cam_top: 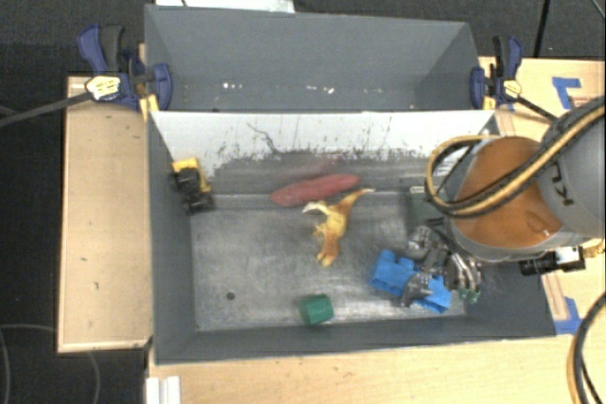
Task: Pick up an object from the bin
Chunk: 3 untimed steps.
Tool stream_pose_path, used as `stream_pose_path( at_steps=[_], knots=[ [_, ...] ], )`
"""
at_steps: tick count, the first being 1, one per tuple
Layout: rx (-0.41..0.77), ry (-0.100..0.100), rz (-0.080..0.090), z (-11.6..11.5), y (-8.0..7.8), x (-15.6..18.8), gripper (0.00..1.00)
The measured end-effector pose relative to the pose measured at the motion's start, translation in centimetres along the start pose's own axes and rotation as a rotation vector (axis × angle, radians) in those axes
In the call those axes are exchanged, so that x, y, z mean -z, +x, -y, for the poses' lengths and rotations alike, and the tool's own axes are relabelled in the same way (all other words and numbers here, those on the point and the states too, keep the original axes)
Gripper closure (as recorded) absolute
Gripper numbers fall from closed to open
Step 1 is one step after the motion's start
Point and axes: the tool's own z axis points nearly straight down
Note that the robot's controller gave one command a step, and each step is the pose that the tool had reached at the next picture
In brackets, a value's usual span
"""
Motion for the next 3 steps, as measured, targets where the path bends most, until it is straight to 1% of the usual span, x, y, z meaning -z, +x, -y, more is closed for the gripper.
stream_pose_path(
  at_steps=[1, 2, 3],
  knots=[
    [0.000, 0.000, -0.006, 0.0, 0.1, 0.3, 1.00],
    [0.000, -0.001, -0.017, -0.1, 0.3, 1.8, 1.00],
    [0.001, -0.002, -0.015, -0.1, 0.2, 3.3, 1.00]
  ],
)
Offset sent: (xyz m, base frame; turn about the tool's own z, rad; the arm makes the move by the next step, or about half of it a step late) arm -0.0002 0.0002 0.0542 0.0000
